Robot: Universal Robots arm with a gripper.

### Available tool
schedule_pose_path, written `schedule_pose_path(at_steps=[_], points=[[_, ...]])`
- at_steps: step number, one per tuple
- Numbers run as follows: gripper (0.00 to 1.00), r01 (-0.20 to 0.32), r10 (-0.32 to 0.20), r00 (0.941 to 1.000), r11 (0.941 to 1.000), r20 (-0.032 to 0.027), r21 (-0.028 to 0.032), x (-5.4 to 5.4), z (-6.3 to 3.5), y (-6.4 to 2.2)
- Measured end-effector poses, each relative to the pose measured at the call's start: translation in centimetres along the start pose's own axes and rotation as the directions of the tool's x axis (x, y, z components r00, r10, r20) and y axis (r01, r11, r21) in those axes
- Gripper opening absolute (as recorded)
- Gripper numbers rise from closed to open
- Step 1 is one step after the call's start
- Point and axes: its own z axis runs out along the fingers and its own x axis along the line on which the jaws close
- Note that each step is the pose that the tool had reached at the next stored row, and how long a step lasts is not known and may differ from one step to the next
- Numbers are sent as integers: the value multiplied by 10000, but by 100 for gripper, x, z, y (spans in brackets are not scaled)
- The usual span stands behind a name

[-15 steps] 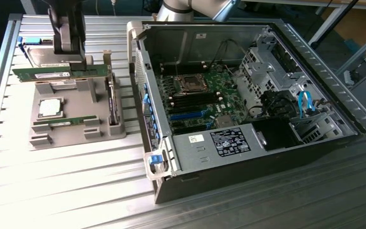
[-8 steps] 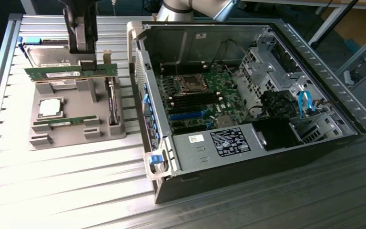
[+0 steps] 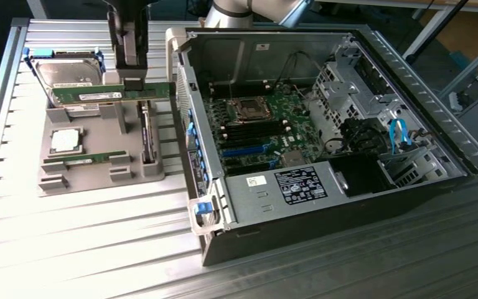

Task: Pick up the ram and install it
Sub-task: 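Pick up the ram and move it above insertion slot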

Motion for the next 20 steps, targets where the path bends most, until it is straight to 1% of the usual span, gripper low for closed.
schedule_pose_path(at_steps=[14, 16, 19, 20], points=[[12, -1, 1, 10000, 10000, -1, -1, -2, -15, -344], [12, 0, 0, 10000, 10000, 0, 0, -3, -18, -429], [12, -1, 1, 10000, 10000, 0, 0, -3, -22, -504], [12, -1, 1, 10000, 10000, 0, 0, -4, -24, -549]])
